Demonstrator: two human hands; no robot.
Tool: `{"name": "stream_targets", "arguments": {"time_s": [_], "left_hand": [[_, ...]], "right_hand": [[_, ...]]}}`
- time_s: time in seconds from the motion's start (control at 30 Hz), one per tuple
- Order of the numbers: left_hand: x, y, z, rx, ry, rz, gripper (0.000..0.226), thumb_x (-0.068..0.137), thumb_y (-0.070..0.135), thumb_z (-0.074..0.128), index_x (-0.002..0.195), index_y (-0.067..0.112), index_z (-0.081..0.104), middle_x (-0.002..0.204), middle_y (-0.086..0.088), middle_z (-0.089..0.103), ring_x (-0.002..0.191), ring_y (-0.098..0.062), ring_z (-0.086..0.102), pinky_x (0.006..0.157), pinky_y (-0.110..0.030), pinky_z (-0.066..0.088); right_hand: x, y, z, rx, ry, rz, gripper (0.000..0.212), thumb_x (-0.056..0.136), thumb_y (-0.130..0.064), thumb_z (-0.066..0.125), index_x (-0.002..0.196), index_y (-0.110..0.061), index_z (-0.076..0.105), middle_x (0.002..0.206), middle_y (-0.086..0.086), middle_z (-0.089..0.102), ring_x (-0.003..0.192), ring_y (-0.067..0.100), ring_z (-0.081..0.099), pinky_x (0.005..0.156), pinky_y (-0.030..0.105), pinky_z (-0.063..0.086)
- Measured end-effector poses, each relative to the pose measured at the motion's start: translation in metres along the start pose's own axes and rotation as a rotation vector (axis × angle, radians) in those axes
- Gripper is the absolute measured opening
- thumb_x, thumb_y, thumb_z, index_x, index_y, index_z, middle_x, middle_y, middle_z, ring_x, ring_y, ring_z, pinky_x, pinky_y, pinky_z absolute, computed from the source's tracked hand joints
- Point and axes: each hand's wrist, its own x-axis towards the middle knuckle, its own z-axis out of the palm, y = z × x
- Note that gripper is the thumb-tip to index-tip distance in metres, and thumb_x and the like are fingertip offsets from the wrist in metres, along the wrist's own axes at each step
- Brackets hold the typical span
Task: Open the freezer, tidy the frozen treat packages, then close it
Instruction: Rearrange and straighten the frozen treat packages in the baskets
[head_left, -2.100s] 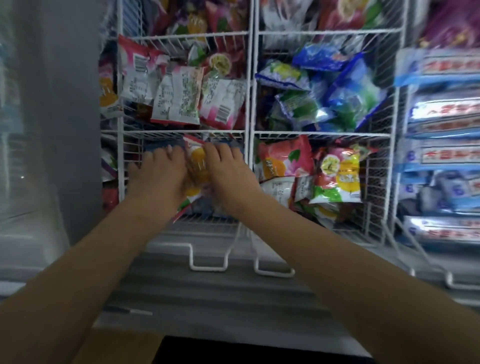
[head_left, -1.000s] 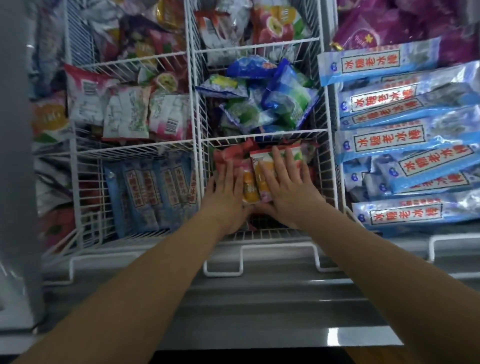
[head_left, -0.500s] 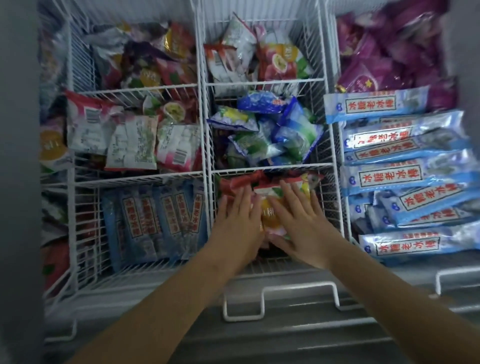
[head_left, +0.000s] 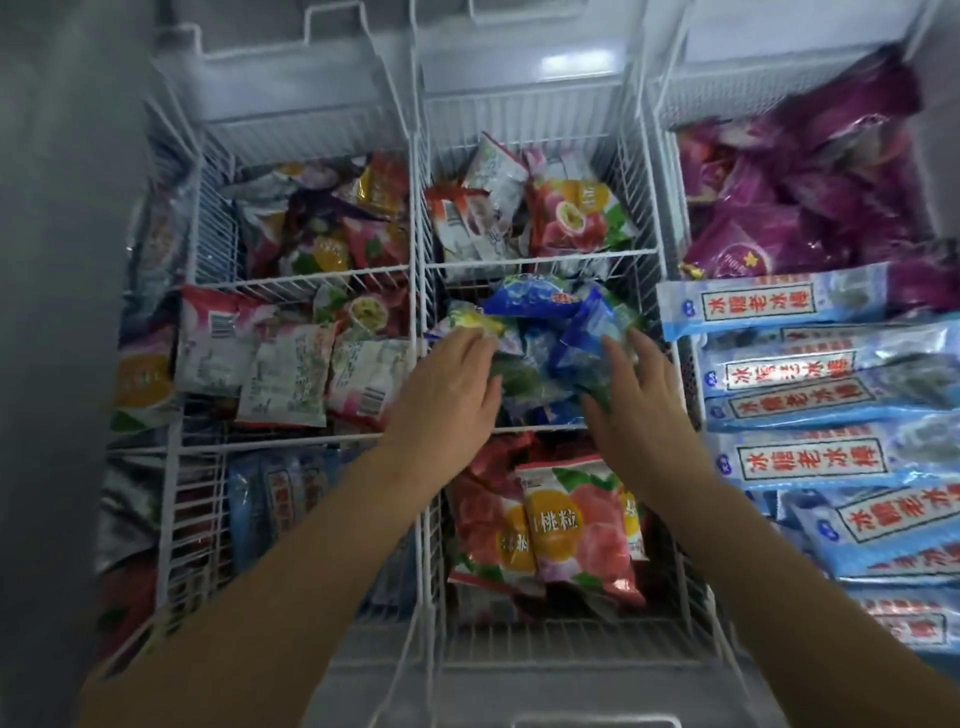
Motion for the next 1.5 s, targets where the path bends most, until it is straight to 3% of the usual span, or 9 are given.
{"name": "stream_targets", "arguments": {"time_s": [0.17,0.37,0.57,0.7,0.83,1.0,1.2,1.37,1.5], "left_hand": [[-0.056,0.019,-0.011,-0.066,-0.040,-0.178,0.037,0.096,0.015,0.054,0.130,0.001,0.055,0.136,-0.014,0.049,0.129,-0.026,0.045,0.111,-0.036,0.034],[-0.087,0.003,-0.031,-0.112,-0.082,-0.410,0.039,0.099,0.017,0.048,0.136,0.005,0.050,0.145,-0.009,0.039,0.133,-0.022,0.039,0.111,-0.026,0.028],[-0.075,-0.042,-0.053,-0.032,-0.006,-0.380,0.032,0.096,0.012,0.053,0.126,0.002,0.058,0.135,-0.013,0.049,0.124,-0.026,0.049,0.107,-0.037,0.040],[-0.029,-0.088,-0.065,-0.048,0.129,-0.384,0.030,0.095,0.008,0.054,0.122,-0.004,0.058,0.128,-0.017,0.052,0.118,-0.030,0.051,0.104,-0.035,0.041],[0.031,-0.143,-0.069,-0.070,0.300,-0.490,0.032,0.094,0.010,0.054,0.125,0.001,0.055,0.130,-0.014,0.053,0.120,-0.029,0.049,0.101,-0.039,0.044],[0.086,-0.216,-0.062,-0.167,0.449,-0.752,0.010,0.090,0.018,0.059,0.092,0.010,0.052,0.096,-0.009,0.057,0.089,-0.030,0.057,0.070,-0.036,0.045],[0.134,-0.272,-0.041,-0.319,0.279,-0.999,0.062,0.088,0.036,0.065,0.131,-0.002,0.044,0.131,-0.022,0.048,0.117,-0.038,0.050,0.091,-0.044,0.047],[0.156,-0.299,-0.021,-0.412,0.265,-1.063,0.051,0.091,0.018,0.058,0.138,0.003,0.045,0.135,-0.019,0.053,0.122,-0.034,0.052,0.100,-0.041,0.045],[0.159,-0.304,-0.015,-0.438,0.342,-1.144,0.040,0.093,0.008,0.052,0.133,0.005,0.052,0.133,-0.017,0.056,0.120,-0.034,0.053,0.099,-0.039,0.046]], "right_hand": [[-0.017,-0.008,-0.007,0.025,-0.146,0.010,0.069,0.097,-0.032,0.052,0.152,-0.019,0.014,0.160,0.006,-0.009,0.148,0.034,0.000,0.113,0.056,0.025],[-0.006,-0.019,-0.016,-0.113,-0.308,0.020,0.076,0.100,-0.041,0.041,0.154,-0.008,0.000,0.158,0.022,-0.019,0.147,0.041,-0.007,0.119,0.052,0.015],[0.005,-0.032,-0.018,-0.256,-0.425,0.103,0.087,0.098,-0.052,0.037,0.152,-0.005,-0.012,0.154,0.026,-0.025,0.146,0.044,-0.010,0.117,0.056,0.017],[0.039,-0.076,-0.020,-0.222,-0.259,0.013,0.083,0.098,-0.052,0.039,0.154,-0.010,-0.007,0.156,0.023,-0.025,0.146,0.042,-0.013,0.119,0.055,0.011],[0.106,-0.145,0.003,0.044,-0.152,-0.211,0.071,0.099,-0.034,0.050,0.153,-0.018,0.007,0.161,0.012,-0.009,0.148,0.033,0.000,0.116,0.047,0.023],[0.206,-0.204,0.055,0.123,-0.130,-0.319,0.065,0.097,-0.018,0.052,0.151,-0.009,0.017,0.158,0.020,0.012,0.146,0.036,0.012,0.112,0.048,0.031],[0.295,-0.226,0.106,0.153,-0.233,-0.028,0.088,0.099,-0.037,0.049,0.151,0.001,-0.011,0.157,0.029,-0.009,0.146,0.044,-0.003,0.118,0.048,0.008],[0.329,-0.221,0.127,0.239,-0.205,0.171,0.100,0.091,-0.055,0.055,0.153,-0.015,-0.012,0.158,0.026,-0.009,0.145,0.046,0.004,0.113,0.058,0.018],[0.342,-0.219,0.134,0.224,-0.098,0.176,0.095,0.087,-0.045,0.066,0.154,-0.021,0.003,0.160,0.016,0.009,0.139,0.044,0.024,0.105,0.057,0.033]]}}
